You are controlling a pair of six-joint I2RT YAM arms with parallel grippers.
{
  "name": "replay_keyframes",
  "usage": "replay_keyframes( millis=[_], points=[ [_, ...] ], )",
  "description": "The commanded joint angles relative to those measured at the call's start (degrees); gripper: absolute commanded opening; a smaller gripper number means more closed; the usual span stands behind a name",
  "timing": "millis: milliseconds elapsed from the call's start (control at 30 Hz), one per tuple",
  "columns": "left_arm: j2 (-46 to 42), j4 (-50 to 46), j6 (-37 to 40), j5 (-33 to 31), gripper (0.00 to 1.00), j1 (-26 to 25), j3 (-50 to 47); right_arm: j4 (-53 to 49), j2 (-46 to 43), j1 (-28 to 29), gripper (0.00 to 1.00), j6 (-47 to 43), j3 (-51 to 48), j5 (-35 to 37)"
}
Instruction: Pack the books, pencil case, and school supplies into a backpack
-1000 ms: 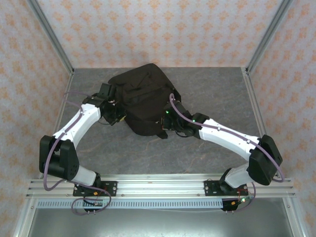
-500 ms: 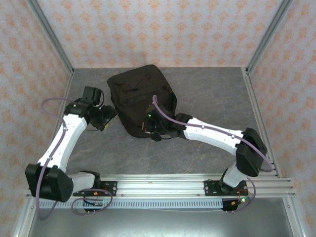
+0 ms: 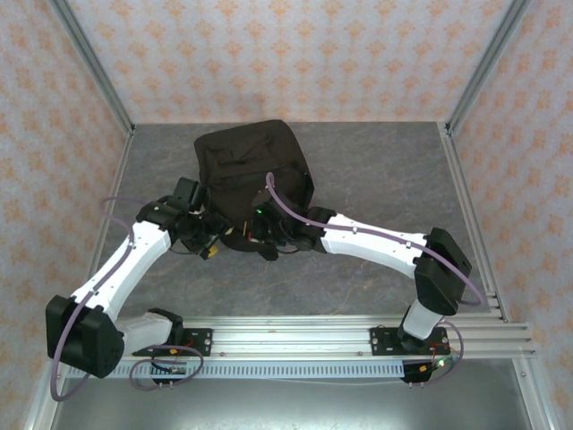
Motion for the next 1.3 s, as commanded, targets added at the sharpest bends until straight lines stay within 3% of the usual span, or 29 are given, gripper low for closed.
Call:
replay_keyframes(
  millis=[0,100,300,700,833,900,967,1267],
  points=[
    [1.8,3.9,-2.1,-0.3,0.55,-0.9,-1.1,3.4,-1.3,0.8,0.0,0.7,-0.5,0.3],
    [3.2,4.6,-1.4,-0.5,0.44,-0.8,-1.2,1.4,-1.8,0.8,0.0,-0.6,-1.0,2.3],
    [2.8,1.3,3.3,-4.1,0.0,-0.3,0.5,-5.4,-4.2,0.3,0.0,-5.0,-2.4,9.1],
    [-0.5,-2.6,8.5,-5.8,0.0,3.8,-0.7,-9.5,-8.9,-7.1,0.0,-10.0,-7.2,11.6],
    [-1.7,-1.1,9.1,-4.1,0.01,3.4,0.1,-8.5,-9.0,-7.6,0.0,-11.1,-7.2,8.8],
    [-1.7,-0.6,7.9,-2.8,0.25,2.7,1.2,-7.2,-8.8,-7.6,0.0,-10.2,-7.5,7.0],
    [-1.8,2.0,5.8,-1.7,0.4,1.2,1.4,-6.0,-8.7,-7.6,0.0,-9.5,-8.0,6.0],
    [3.6,6.9,0.7,-0.8,0.45,-4.4,3.9,-4.9,-8.9,-7.6,0.0,-9.0,-8.5,5.3]
  ],
)
